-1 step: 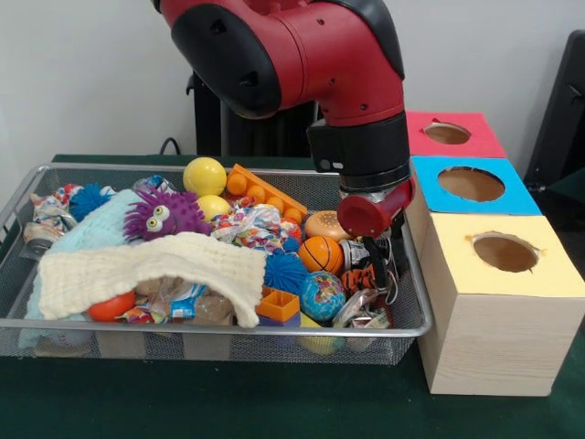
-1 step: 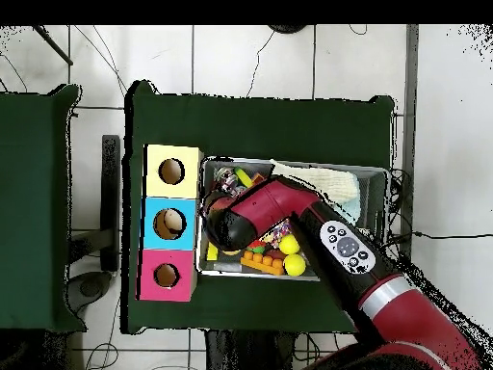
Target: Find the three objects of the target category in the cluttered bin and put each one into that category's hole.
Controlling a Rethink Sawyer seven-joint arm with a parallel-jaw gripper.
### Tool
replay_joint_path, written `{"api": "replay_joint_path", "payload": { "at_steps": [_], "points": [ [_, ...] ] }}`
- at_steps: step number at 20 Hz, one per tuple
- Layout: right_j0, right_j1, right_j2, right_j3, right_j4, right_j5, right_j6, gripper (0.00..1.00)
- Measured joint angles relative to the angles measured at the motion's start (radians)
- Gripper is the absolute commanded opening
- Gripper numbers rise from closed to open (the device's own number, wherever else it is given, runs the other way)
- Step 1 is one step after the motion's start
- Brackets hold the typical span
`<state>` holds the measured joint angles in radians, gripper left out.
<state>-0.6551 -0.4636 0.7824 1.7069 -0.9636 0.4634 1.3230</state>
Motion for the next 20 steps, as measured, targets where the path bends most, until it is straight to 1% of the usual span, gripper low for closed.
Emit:
{"api": "replay_joint_path", "payload": {
  "at_steps": [11, 20],
  "points": [
    [-0.008, 0.045, 0.0, 0.0, 0.014, 0.049, 0.0, 1.0],
    [-0.022, 0.051, 0.0, 0.0, 0.017, 0.055, 0.0, 1.0]
  ]
}}
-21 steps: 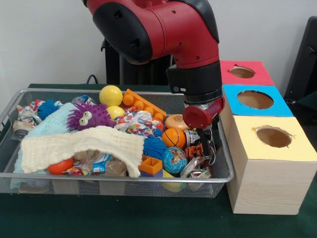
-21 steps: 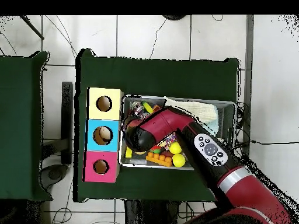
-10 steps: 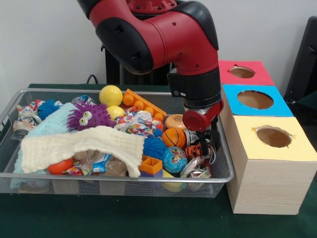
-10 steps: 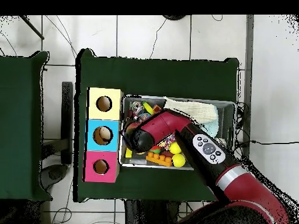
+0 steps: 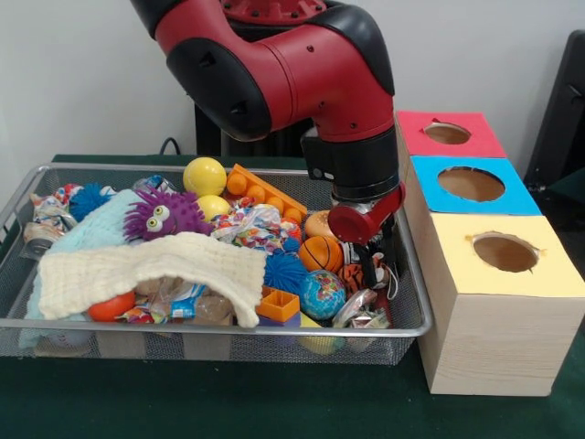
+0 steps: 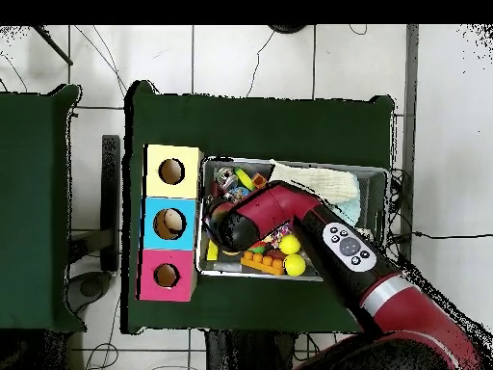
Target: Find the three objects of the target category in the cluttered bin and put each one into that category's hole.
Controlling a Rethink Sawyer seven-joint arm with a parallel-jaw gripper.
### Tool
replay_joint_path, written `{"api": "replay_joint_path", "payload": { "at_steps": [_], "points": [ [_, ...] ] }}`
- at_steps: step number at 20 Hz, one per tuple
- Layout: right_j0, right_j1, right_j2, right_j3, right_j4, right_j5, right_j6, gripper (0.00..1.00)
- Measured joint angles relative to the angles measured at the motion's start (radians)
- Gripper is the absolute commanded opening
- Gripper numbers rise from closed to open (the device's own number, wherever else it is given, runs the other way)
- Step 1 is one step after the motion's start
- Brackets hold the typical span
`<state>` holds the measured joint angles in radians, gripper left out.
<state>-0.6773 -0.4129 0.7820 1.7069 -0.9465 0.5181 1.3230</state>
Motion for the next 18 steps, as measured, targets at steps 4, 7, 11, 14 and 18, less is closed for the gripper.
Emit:
{"api": "replay_joint_path", "payload": {
  "at_steps": [4, 7, 11, 14, 18],
  "points": [
    [0.0, 0.001, -0.002, 0.0, -0.001, 0.0, 0.0, 1.0],
    [0.004, 0.0, -0.012, 0.0, -0.002, 0.0, 0.0, 1.0],
    [0.032, 0.0, -0.04, 0.0, -0.019, 0.0, 0.0, 1.0],
    [0.05, 0.002, -0.053, -0.001, -0.028, 0.0, 0.0, 1.0],
    [0.059, 0.005, -0.064, -0.002, -0.039, 0.0, 0.0, 1.0]
  ]
}}
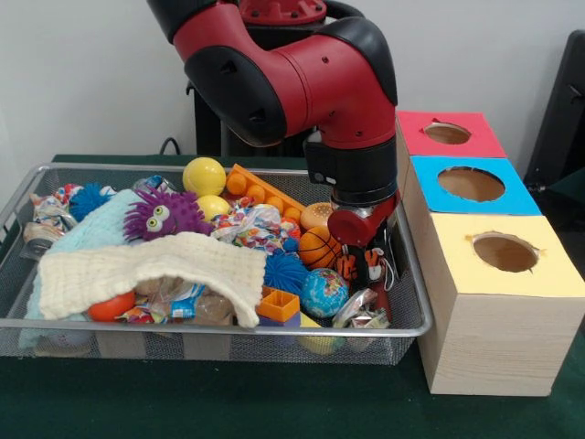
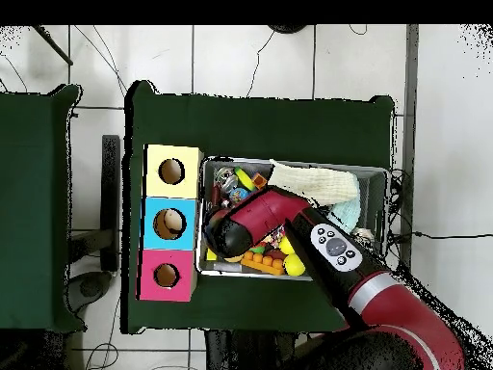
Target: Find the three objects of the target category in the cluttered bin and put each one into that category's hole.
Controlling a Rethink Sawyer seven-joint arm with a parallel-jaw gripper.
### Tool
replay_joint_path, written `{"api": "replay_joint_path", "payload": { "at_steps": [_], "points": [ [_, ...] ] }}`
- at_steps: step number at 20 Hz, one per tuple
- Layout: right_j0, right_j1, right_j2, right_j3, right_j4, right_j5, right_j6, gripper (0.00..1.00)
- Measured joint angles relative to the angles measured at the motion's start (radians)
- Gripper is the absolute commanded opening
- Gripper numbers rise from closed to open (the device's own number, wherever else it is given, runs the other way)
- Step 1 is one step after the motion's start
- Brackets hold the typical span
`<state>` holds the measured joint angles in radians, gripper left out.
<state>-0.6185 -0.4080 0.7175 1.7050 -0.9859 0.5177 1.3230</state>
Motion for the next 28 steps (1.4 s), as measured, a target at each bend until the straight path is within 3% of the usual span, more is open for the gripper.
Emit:
{"api": "replay_joint_path", "payload": {
  "at_steps": [8, 9, 28],
  "points": [
    [0.007, 0.01, -0.008, -0.01, -0.005, 0.0, 0.0, 1.0],
    [0.012, 0.01, -0.012, -0.012, -0.005, 0.0, 0.0, 0.0],
    [0.02, 0.0, -0.022, -0.013, 0.001, 0.001, 0.0, 0.0]
  ]
}}
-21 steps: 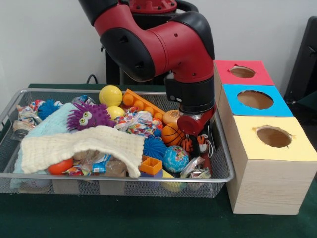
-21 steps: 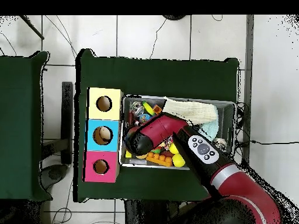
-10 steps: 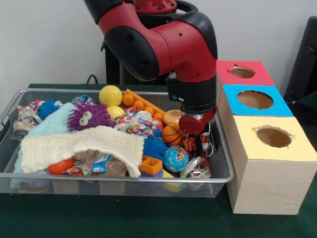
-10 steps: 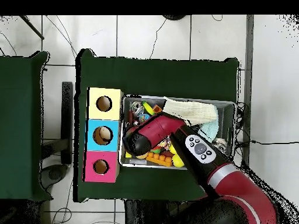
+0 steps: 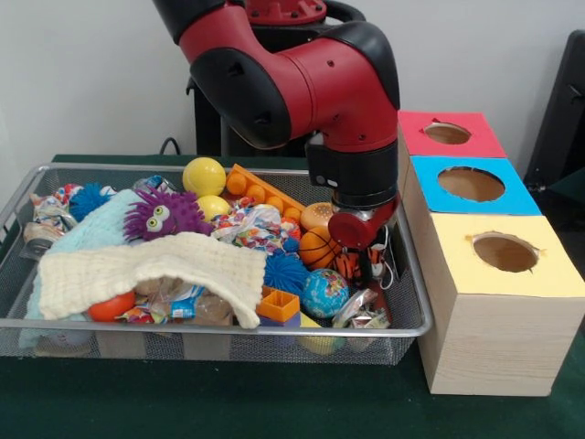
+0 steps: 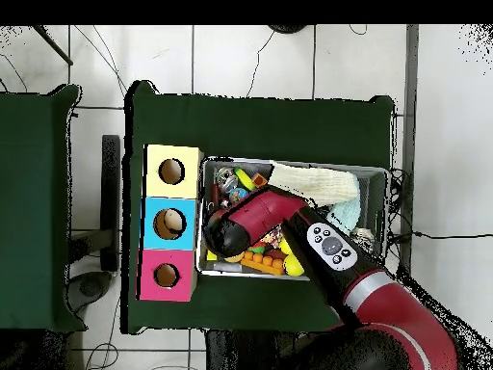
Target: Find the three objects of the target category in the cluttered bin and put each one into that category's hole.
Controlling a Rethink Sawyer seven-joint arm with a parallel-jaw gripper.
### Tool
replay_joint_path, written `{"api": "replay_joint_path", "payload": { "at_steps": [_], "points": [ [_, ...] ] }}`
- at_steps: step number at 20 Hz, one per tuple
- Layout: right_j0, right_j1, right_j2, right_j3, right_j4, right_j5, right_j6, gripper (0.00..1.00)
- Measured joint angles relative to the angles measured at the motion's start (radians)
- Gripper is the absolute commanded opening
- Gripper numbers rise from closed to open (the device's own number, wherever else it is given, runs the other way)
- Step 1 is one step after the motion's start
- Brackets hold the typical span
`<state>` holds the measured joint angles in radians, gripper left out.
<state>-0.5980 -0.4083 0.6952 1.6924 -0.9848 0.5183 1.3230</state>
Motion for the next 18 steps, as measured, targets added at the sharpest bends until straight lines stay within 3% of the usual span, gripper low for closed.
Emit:
{"api": "replay_joint_path", "payload": {
  "at_steps": [11, 18],
  "points": [
    [-0.051, -0.024, 0.0, 0.0, 0.04, 0.077, 0.0, 0.0],
    [-0.075, -0.077, 0.0, 0.023, 0.056, 0.123, 0.0, 0.0]
  ]
}}
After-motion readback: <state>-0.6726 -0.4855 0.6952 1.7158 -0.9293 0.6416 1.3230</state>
